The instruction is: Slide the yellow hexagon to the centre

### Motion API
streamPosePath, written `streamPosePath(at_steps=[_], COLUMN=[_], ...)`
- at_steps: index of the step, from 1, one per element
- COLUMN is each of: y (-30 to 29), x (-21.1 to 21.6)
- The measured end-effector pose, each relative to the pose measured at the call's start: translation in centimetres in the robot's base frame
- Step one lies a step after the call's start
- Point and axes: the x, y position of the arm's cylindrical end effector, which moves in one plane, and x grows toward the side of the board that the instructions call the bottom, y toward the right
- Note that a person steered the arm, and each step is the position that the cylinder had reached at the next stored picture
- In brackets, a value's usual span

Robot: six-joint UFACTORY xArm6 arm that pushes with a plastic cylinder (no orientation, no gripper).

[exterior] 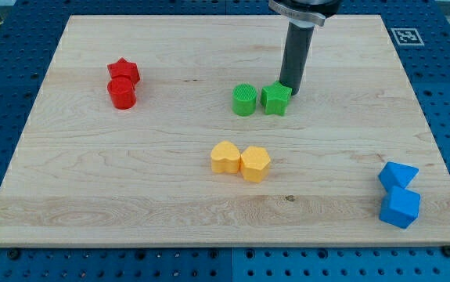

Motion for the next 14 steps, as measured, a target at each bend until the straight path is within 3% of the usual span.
streamPosePath(at_steps=[5, 7, 12, 13, 14], y=[5.4, 6.0, 2.9, -0.6, -4.3], x=[0.8, 6.2, 17.2, 19.0, 17.0])
